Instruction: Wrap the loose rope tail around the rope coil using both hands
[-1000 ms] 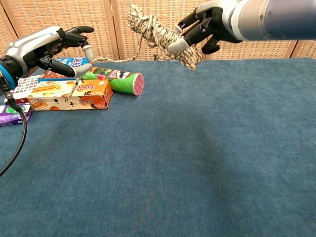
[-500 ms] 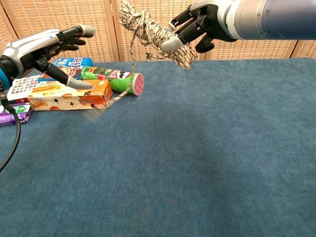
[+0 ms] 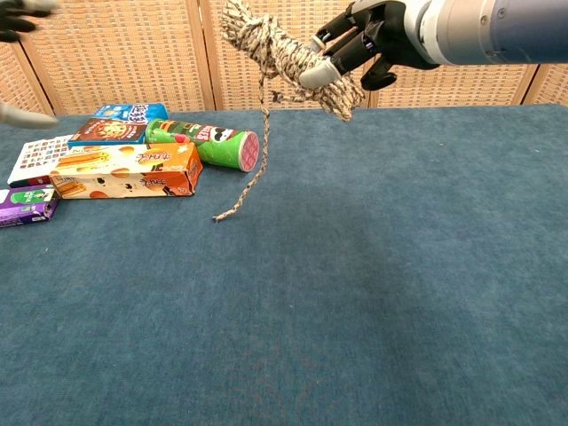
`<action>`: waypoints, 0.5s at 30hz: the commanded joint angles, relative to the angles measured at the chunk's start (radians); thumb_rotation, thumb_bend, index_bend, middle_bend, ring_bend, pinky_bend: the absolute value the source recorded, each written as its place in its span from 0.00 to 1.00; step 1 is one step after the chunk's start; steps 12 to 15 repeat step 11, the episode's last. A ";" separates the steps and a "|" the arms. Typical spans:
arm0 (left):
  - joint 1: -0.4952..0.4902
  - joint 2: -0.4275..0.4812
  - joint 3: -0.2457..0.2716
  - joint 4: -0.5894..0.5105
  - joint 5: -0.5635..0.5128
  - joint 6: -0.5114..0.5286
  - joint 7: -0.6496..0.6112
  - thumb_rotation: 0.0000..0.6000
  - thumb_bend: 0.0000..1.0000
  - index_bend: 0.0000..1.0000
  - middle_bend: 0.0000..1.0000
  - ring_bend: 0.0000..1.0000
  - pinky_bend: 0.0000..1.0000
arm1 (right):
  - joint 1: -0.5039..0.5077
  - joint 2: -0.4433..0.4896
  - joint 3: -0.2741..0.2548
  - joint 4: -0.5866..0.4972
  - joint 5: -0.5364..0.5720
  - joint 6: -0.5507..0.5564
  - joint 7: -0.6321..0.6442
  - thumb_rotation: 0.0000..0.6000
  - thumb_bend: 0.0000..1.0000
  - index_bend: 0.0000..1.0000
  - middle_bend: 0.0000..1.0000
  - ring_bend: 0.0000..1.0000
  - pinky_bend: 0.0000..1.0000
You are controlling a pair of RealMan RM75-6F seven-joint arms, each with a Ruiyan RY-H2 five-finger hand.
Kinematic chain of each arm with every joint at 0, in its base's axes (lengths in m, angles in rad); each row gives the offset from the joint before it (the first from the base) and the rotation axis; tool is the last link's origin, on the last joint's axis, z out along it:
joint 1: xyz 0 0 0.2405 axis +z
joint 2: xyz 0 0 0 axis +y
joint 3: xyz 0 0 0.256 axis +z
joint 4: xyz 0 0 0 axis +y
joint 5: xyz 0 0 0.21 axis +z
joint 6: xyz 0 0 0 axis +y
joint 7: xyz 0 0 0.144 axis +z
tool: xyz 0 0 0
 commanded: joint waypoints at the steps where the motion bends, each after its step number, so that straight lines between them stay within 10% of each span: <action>1: 0.116 0.097 0.038 -0.098 -0.081 0.088 0.149 1.00 0.00 0.00 0.00 0.00 0.00 | -0.005 0.012 -0.004 -0.011 -0.009 0.009 -0.013 1.00 0.70 0.69 0.70 0.48 0.94; 15: 0.289 0.148 0.069 -0.228 -0.275 0.283 0.484 1.00 0.01 0.00 0.00 0.00 0.00 | -0.008 0.032 -0.019 -0.045 -0.053 0.065 -0.080 1.00 0.70 0.69 0.70 0.48 0.94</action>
